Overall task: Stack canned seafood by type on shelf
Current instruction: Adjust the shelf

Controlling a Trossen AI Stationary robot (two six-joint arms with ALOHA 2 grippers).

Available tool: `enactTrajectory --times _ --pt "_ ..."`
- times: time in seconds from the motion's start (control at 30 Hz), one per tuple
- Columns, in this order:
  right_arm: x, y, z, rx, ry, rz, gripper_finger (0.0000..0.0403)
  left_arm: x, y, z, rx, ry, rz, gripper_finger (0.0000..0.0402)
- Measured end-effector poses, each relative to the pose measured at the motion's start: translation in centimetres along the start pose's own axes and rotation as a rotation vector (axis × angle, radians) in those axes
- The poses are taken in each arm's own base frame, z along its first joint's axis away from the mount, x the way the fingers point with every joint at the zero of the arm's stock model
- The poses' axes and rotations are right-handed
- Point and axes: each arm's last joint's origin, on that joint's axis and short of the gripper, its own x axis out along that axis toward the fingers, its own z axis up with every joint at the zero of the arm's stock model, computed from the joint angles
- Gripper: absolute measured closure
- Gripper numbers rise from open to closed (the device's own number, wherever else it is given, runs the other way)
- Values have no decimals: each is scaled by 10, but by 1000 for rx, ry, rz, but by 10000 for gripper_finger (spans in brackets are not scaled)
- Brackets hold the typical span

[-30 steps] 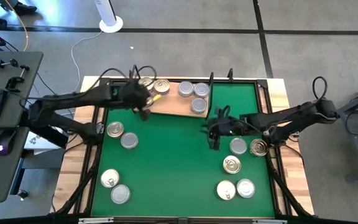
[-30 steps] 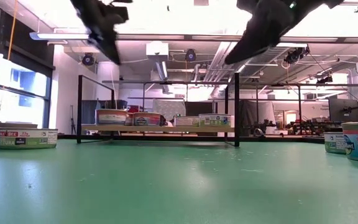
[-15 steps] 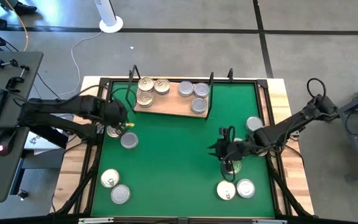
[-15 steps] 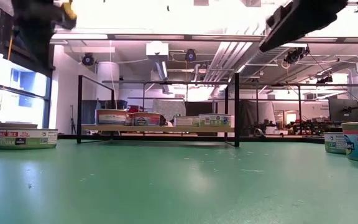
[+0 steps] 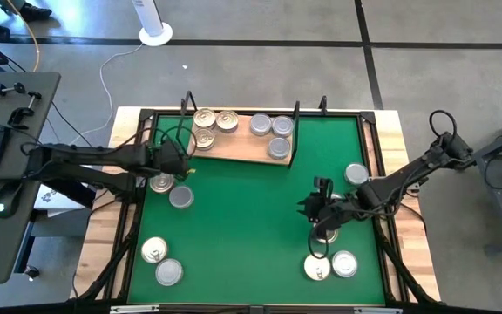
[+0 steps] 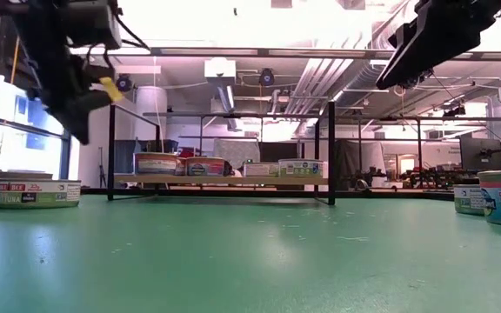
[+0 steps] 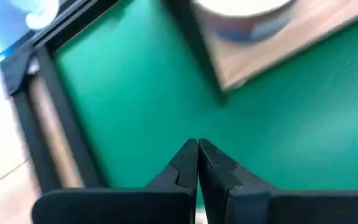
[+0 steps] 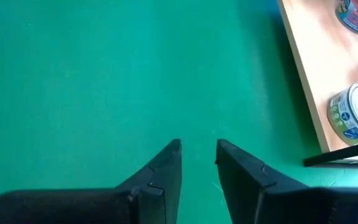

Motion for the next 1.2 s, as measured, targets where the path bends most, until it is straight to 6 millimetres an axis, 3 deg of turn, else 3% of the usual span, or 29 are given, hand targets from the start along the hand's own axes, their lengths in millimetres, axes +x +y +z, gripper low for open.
enactTrajectory --times 0.17,0.4,0.83,1.2 --pt "15 -8 -18 -11 37 -31 307 12 -9 8 14 -81 -114 401" --pt "31 -24 -37 49 95 -65 307 11 -17 18 10 -138 -235 401" --pt "63 -82 -34 161 -85 -111 307 20 -36 26 54 -135 -346 401" --pt "69 -124 -36 271 -129 -198 307 -41 -43 34 157 -137 -485 401"
